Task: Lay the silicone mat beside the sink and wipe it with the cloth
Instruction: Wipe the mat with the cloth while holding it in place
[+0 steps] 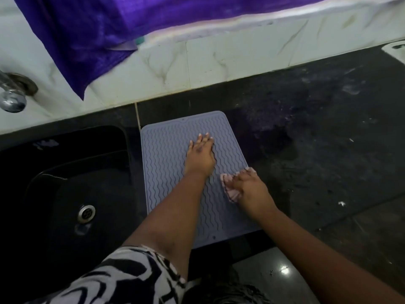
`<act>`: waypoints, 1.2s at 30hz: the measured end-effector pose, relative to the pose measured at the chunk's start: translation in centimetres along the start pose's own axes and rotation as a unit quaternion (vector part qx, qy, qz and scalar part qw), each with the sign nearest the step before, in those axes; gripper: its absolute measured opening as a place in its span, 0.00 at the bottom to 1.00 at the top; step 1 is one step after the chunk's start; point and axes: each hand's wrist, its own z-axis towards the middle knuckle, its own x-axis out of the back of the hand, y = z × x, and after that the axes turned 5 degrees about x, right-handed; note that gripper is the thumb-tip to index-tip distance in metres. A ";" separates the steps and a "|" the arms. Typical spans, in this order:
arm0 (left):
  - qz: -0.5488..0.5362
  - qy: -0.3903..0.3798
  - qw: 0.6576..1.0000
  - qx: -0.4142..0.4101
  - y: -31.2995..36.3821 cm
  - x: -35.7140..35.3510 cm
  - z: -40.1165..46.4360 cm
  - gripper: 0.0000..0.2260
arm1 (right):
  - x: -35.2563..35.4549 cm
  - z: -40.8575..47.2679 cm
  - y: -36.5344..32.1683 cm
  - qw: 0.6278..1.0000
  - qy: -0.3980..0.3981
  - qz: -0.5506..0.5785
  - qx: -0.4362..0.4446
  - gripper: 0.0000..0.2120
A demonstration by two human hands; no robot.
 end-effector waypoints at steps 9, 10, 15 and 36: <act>-0.063 0.005 0.998 0.018 2.9 1.0 -5.0 0.23 | 3.8 -2.3 -1.5 0.946 -0.012 0.304 -0.113 0.10; -0.048 0.016 0.998 0.021 3.1 0.8 -6.3 0.22 | 3.7 -1.3 -1.5 0.952 0.003 0.290 -0.101 0.12; 0.072 -0.040 0.996 0.034 2.4 -0.3 -9.6 0.25 | -0.6 -2.2 -0.8 0.999 -0.022 -0.036 0.012 0.21; 0.072 -0.018 0.986 0.151 4.7 -0.3 -10.0 0.28 | 5.6 -8.3 1.8 0.786 0.116 0.556 -0.244 0.11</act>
